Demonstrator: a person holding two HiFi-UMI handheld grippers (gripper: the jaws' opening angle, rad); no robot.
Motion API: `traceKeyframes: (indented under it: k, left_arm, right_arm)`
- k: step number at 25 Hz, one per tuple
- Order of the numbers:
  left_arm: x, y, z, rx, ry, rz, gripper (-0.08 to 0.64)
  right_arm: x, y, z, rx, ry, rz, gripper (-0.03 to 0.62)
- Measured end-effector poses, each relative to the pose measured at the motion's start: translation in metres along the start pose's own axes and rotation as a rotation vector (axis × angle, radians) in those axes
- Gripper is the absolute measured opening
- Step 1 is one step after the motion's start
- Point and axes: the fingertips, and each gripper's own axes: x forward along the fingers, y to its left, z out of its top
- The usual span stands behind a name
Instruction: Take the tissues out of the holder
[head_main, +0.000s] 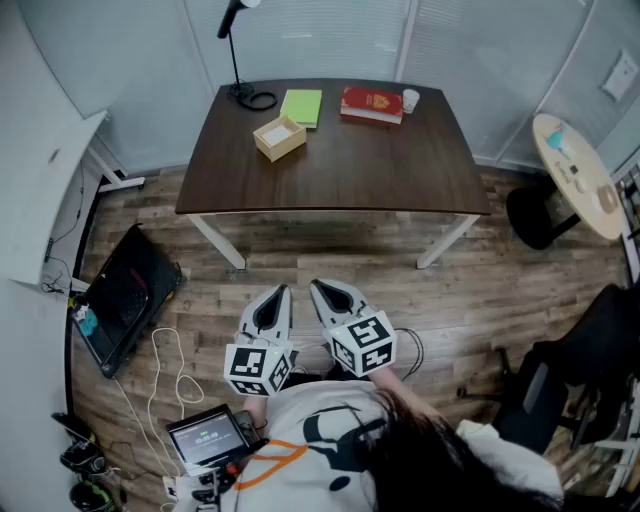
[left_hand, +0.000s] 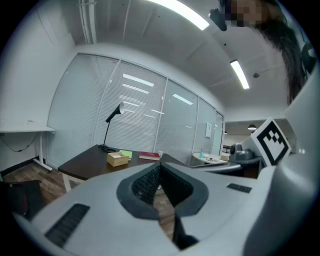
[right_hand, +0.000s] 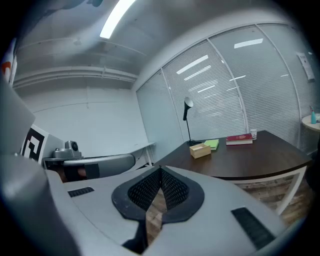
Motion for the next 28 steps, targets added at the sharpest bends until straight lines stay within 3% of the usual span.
traceKeyframes:
  k: [18, 28]
  left_arm:
    - [0.053, -0.015, 0.001, -0.009, 0.005, 0.000, -0.002]
    - [0.081, -0.027, -0.005, -0.043, -0.009, 0.040, -0.002]
  right_arm:
    - [0.008, -0.048, 0.006, -0.010, 0.013, 0.026, 0.011]
    - [0.006, -0.083, 0.007, -0.023, 0.039, 0.063, 0.011]
